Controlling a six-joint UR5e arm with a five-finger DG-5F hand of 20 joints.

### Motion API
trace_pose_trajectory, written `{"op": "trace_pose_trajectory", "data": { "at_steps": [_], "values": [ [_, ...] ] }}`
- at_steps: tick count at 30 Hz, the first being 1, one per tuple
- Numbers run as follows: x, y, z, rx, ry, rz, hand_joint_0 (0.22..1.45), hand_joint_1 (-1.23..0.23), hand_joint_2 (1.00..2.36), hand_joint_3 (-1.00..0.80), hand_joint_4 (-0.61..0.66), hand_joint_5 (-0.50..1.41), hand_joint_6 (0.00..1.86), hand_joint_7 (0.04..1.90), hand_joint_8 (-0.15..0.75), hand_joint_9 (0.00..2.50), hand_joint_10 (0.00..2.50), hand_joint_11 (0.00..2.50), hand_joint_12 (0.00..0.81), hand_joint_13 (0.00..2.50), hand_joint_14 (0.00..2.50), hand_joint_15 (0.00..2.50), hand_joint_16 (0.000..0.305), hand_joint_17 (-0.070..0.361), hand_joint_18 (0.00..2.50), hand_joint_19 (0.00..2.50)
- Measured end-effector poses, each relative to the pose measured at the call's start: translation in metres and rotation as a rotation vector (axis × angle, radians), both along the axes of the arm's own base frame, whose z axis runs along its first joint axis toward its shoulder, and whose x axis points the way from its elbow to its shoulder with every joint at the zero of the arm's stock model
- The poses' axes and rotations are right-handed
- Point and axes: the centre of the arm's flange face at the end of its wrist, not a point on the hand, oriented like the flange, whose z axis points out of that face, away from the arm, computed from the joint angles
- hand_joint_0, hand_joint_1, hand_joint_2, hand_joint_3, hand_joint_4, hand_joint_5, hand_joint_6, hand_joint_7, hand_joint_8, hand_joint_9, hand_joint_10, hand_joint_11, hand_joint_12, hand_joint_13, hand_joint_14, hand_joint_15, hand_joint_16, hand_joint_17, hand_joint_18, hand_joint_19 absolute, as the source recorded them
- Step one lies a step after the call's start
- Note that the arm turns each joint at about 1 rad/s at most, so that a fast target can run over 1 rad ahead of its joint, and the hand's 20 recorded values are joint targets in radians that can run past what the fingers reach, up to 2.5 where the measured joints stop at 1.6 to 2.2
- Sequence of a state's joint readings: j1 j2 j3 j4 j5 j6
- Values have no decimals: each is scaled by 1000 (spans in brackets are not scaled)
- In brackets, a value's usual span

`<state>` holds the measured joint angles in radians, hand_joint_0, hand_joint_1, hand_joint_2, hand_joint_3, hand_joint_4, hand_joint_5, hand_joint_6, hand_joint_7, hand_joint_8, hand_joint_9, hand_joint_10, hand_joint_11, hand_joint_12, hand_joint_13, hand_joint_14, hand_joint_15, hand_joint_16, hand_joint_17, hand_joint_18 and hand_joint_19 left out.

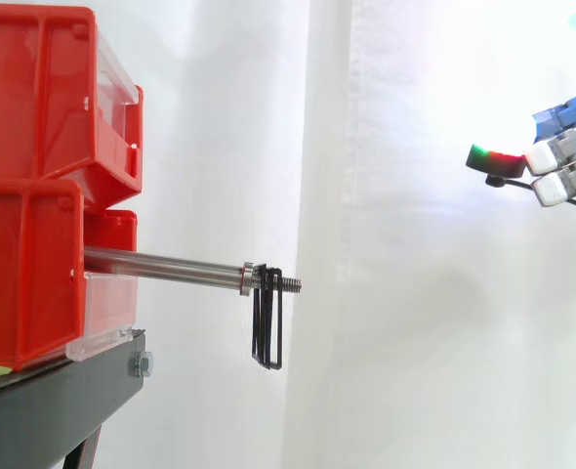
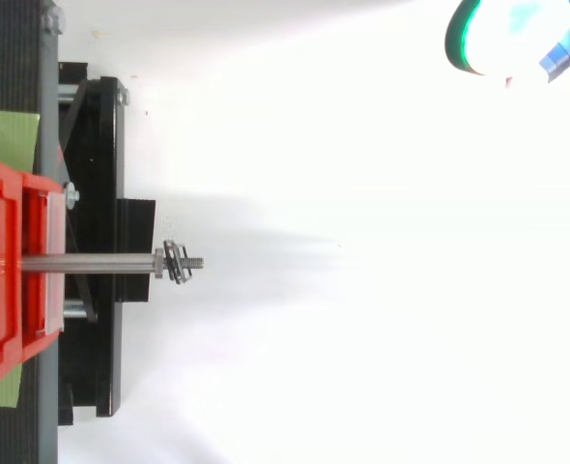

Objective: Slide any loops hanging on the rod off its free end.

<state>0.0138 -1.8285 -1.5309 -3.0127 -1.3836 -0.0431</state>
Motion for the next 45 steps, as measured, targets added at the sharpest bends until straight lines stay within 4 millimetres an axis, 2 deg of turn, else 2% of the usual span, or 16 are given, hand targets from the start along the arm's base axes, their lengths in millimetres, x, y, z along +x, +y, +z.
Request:
{"op": "trace_pose_trajectory", "data": {
  "at_steps": [11,18,29,32,38,42,45],
  "values": [
    [1,5,2,-2,-6,10,556,-465,1007,-417,249,-221,502,822,325,617,6,231,369,737,9,230,54,120,885,716],
    [13,15,-14,-60,8,34,556,-463,1008,-416,250,-221,503,825,325,618,6,224,369,742,7,228,54,121,889,715],
    [61,39,-101,-154,24,78,556,-463,1007,-418,252,-219,503,831,325,621,6,228,370,745,9,232,54,121,894,723],
    [73,46,-119,-167,0,88,556,-463,1007,-415,255,-218,503,832,326,620,6,231,369,747,9,238,54,122,894,725],
    [93,60,-140,-209,-81,101,557,-464,1007,-421,260,-216,503,835,327,624,6,245,371,755,8,244,54,122,896,733],
    [99,68,-146,-277,-97,110,556,-464,1008,-417,262,-215,503,839,327,626,6,238,371,756,7,238,54,122,898,726],
    [102,74,-158,-327,-82,118,556,-465,1007,-416,264,-214,503,841,327,626,6,241,370,760,8,244,54,122,897,731]
  ]
}}
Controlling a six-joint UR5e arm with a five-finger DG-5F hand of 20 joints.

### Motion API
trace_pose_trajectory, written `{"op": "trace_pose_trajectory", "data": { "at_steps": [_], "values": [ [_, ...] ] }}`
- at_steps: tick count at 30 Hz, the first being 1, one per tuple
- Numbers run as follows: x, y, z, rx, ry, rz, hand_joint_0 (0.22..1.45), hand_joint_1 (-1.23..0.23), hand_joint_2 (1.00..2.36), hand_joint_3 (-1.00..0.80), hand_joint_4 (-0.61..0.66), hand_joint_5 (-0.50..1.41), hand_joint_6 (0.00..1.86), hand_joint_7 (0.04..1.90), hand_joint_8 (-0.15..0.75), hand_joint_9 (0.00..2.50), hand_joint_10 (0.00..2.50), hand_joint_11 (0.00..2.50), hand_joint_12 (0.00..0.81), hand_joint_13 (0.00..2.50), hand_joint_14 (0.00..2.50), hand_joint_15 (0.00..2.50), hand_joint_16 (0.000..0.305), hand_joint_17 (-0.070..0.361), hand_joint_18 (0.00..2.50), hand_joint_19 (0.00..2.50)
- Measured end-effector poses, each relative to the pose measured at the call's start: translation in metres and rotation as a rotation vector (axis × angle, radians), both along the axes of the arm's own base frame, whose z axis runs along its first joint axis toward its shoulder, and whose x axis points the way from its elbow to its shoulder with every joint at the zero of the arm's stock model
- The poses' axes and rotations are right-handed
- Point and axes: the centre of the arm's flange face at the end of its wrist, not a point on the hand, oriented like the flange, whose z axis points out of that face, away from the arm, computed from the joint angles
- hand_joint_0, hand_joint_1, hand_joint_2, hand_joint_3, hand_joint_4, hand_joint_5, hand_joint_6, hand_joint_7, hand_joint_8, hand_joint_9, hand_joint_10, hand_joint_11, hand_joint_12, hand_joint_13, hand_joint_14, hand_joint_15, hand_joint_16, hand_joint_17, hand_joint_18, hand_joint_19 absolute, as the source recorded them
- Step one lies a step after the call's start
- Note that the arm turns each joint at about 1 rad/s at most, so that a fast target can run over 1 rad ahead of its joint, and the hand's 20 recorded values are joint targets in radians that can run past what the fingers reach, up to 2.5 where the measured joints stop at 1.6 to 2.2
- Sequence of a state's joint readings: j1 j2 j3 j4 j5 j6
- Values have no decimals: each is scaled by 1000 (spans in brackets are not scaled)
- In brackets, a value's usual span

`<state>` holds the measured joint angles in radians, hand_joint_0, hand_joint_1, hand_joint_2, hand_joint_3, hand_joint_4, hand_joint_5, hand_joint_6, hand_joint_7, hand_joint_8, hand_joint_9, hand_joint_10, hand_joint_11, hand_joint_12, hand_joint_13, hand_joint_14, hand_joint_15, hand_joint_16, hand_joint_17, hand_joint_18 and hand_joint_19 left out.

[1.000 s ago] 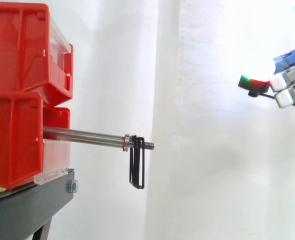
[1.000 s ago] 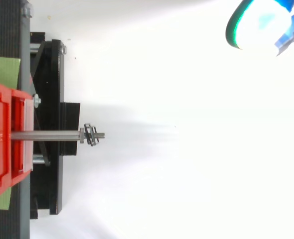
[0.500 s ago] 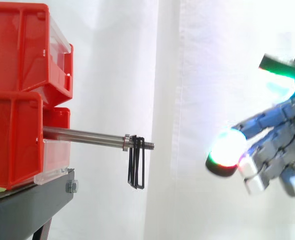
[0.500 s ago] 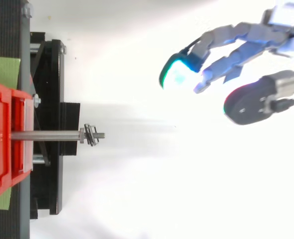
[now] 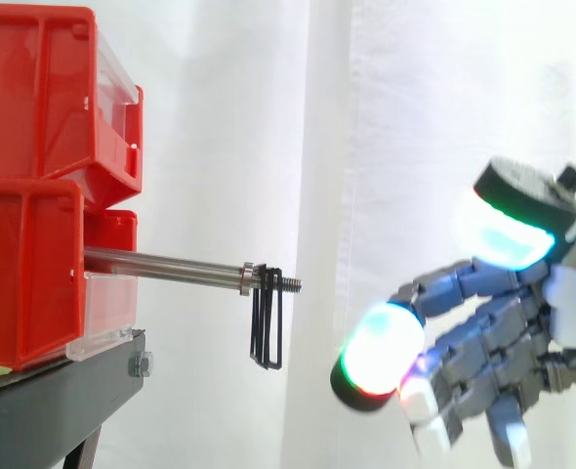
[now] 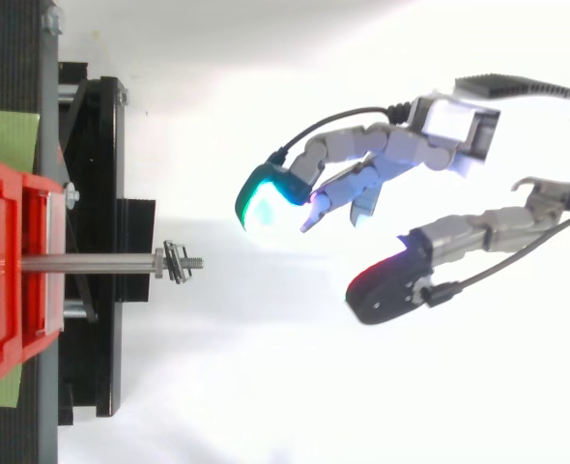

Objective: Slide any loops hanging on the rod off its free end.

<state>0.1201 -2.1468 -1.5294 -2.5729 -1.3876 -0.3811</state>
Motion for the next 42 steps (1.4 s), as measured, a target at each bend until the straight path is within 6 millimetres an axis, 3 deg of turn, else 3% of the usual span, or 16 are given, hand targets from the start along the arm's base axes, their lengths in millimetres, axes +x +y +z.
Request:
{"op": "trace_pose_trajectory", "data": {
  "at_steps": [12,29,42],
  "values": [
    [18,4,-68,-68,-31,-1,557,-465,1007,-418,276,-207,503,854,328,630,6,248,373,768,8,256,55,123,906,741],
    [36,0,-56,-315,-212,-53,556,-466,1008,-417,279,-205,503,863,328,638,7,262,374,777,8,263,56,125,918,751],
    [60,-2,-89,-298,-293,-54,556,-466,1008,-417,281,-203,503,865,329,643,7,271,374,781,8,267,56,125,922,759]
  ]
}}
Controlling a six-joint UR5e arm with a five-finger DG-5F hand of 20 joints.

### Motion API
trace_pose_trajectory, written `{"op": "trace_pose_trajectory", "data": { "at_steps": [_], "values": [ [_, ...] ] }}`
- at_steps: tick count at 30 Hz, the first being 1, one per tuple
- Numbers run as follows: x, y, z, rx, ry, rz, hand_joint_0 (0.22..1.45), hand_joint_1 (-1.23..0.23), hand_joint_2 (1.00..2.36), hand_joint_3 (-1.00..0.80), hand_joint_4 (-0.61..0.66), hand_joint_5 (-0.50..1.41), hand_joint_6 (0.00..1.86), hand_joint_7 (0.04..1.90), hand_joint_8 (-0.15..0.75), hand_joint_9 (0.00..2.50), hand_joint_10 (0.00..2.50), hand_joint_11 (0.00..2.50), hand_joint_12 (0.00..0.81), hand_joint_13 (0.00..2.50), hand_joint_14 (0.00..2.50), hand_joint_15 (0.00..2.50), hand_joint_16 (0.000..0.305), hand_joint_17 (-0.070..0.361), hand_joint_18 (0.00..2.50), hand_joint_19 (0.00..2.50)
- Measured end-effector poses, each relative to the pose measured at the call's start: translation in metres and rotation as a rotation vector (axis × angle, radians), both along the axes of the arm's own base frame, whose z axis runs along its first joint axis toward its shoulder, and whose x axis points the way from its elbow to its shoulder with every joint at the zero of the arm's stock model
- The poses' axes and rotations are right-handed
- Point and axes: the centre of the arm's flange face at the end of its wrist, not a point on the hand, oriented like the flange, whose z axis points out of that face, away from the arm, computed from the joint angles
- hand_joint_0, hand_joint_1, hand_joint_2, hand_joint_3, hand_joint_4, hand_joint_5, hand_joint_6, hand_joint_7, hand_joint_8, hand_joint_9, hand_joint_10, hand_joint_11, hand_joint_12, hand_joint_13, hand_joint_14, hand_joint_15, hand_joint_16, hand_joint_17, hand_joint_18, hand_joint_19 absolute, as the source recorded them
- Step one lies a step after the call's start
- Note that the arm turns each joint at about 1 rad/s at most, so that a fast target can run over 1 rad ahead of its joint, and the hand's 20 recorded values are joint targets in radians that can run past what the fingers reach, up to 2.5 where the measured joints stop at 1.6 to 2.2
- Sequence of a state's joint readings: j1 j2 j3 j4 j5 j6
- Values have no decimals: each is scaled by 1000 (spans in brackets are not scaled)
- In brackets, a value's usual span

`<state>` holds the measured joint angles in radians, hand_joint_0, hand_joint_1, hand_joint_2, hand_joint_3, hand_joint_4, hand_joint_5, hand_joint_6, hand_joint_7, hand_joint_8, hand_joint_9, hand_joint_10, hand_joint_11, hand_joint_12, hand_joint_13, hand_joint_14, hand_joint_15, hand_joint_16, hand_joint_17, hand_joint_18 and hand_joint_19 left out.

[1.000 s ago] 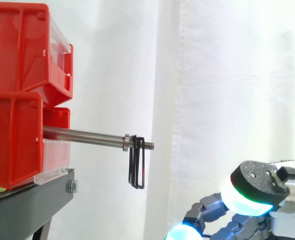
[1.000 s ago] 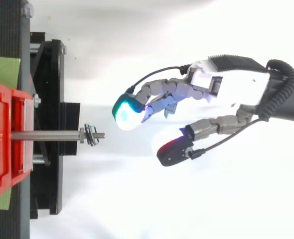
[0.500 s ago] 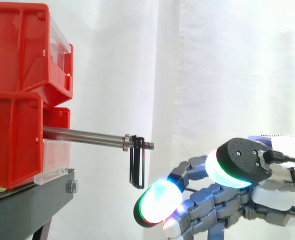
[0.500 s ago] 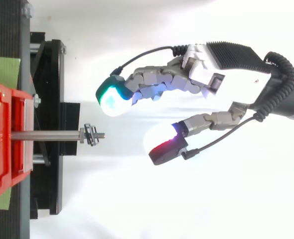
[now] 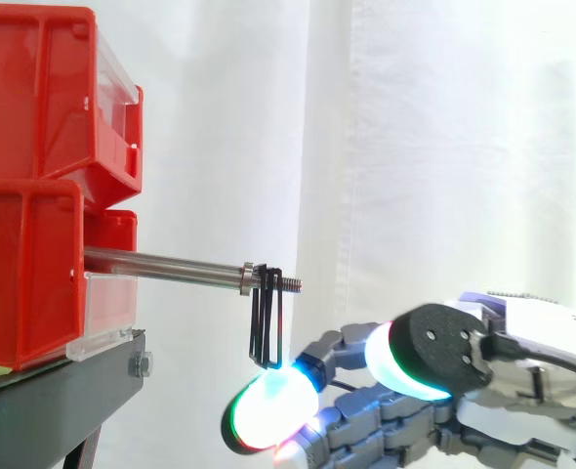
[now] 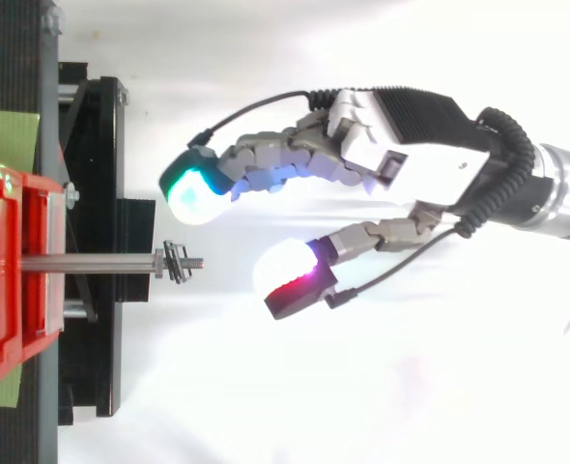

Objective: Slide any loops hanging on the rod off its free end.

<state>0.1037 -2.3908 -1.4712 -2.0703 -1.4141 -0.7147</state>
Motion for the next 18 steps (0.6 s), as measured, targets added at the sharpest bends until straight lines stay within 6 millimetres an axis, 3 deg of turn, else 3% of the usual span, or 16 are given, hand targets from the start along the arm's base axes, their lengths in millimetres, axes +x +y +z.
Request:
{"op": "trace_pose_trajectory", "data": {
  "at_steps": [8,18],
  "values": [
    [18,-1,14,78,-44,44,556,-466,1007,-417,280,-202,503,870,330,648,7,277,375,782,9,274,56,126,923,761],
    [19,-1,16,78,-45,65,557,-466,1008,-413,290,-197,503,896,331,653,8,287,377,787,9,278,56,127,925,769]
  ]
}}
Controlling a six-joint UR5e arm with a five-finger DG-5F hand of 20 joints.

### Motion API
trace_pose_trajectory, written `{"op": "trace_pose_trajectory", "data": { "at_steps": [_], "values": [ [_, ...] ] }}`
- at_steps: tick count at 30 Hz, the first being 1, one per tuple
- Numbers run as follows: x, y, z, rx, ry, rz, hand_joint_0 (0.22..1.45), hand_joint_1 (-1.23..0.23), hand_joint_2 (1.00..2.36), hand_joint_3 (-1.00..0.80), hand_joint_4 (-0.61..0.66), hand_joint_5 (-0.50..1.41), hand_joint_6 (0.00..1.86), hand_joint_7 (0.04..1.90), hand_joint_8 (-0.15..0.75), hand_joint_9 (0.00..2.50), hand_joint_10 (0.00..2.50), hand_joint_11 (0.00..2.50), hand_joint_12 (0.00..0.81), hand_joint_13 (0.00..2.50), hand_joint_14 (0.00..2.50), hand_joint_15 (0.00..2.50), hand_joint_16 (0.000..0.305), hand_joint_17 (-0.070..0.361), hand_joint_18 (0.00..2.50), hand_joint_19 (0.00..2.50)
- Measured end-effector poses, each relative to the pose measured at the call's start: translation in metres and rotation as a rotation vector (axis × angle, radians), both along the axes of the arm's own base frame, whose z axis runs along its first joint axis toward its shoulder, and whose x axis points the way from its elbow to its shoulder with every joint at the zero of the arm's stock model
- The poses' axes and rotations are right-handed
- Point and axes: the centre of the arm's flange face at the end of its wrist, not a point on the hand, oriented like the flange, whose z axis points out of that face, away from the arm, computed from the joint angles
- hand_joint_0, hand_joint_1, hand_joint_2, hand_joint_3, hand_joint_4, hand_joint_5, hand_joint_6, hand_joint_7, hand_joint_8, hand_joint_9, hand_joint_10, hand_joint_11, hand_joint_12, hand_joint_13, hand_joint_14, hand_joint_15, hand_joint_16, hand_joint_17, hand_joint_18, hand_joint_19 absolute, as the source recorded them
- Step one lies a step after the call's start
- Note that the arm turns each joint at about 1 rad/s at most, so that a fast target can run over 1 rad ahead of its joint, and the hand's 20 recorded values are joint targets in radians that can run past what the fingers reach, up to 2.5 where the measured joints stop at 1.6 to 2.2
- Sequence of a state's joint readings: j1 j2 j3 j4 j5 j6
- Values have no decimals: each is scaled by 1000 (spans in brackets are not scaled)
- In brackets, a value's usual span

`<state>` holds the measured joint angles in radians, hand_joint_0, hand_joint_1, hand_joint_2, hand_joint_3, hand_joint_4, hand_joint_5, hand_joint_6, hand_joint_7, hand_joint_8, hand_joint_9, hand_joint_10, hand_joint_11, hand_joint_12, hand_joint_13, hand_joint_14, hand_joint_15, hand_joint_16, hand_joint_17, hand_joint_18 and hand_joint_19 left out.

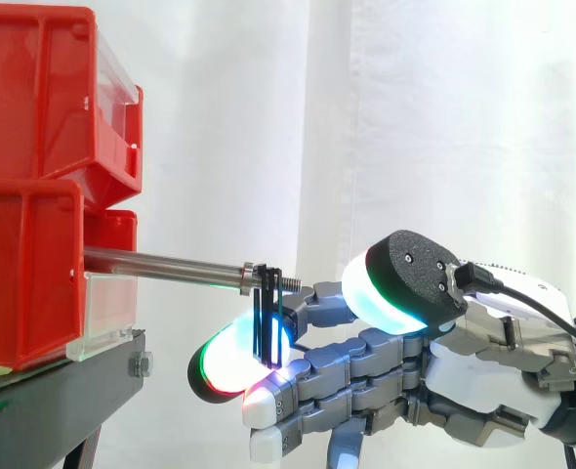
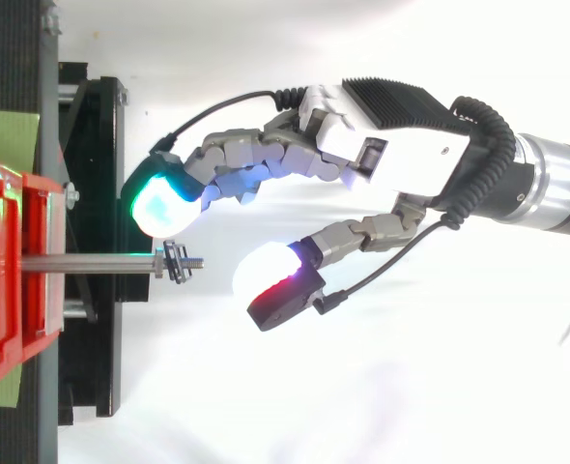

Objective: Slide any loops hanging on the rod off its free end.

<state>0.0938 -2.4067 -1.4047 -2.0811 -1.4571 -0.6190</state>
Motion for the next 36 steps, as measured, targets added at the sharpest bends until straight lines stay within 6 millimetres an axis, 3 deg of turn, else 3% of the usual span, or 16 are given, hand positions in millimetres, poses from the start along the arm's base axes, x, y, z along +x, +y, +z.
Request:
{"op": "trace_pose_trajectory", "data": {
  "at_steps": [21,29,36],
  "values": [
    [1,3,0,28,-8,25,566,-474,1009,-400,298,-185,503,941,331,657,8,290,377,795,9,288,56,126,925,773],
    [9,-2,-22,119,-3,62,566,-475,1009,-401,295,-184,503,943,332,658,8,298,375,796,9,282,56,126,926,781],
    [11,-4,-28,142,-3,72,566,-475,1009,-396,300,-184,503,947,331,660,8,291,374,797,9,289,56,126,927,780]
  ]
}}
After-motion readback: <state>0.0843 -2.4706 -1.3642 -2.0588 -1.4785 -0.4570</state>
